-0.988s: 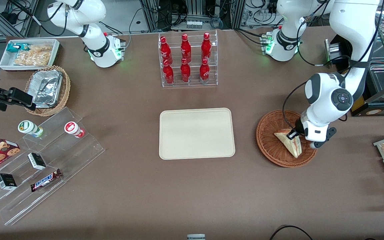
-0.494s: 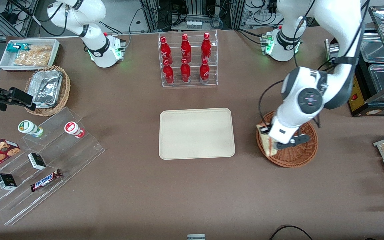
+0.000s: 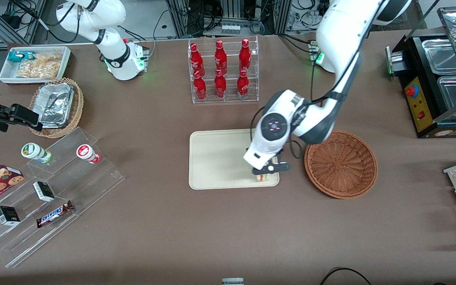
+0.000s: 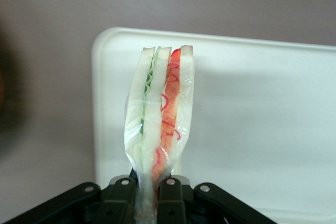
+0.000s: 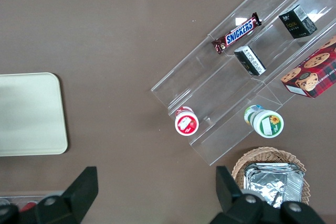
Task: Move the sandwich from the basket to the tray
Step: 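Lift the sandwich and carry it over the cream tray, then lower the sandwich onto the tray and open the left gripper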
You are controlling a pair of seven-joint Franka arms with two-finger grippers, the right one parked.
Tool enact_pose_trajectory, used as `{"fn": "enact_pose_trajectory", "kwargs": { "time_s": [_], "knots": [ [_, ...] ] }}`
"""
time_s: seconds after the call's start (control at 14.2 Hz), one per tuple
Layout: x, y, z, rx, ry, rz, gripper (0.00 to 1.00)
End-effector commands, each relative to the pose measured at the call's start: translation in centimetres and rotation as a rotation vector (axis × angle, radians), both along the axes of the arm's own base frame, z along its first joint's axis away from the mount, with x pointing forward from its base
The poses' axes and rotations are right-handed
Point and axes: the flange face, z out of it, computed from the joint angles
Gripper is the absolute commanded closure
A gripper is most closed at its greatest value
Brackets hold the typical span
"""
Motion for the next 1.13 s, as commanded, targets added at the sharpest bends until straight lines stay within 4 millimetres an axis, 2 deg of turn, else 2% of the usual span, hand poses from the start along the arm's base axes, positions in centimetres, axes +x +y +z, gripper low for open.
{"fn": "enact_pose_trajectory", "kwargs": {
  "time_s": [0.0, 0.21, 0.42, 0.56, 0.64, 0.71, 0.78, 0.92, 1.06],
  "knots": [
    [-1.1, -4.2, -0.9, 0.02, -0.012, 0.016, 1.0],
    [-3.5, -7.9, -2.3, 0.036, -0.019, 0.006, 1.0],
    [-4.2, -9.2, -3.6, 0.042, -0.091, 0.009, 0.98],
    [-4.5, -9.5, -4.1, 0.04, -0.093, 0.012, 0.92],
    [-4.3, -9.4, -4.1, 0.039, -0.091, 0.015, 0.77],
    [-4.2, -9.2, -4.0, 0.038, -0.091, 0.005, 0.28],
    [-4.1, -9.2, -3.8, 0.033, -0.092, 0.008, 0.0],
    [-3.8, -9.1, -2.9, 0.028, -0.104, 0.01, 0.0],
    [-3.8, -9.0, -0.8, 0.021, -0.118, 0.025, 0.0]
  ]
}}
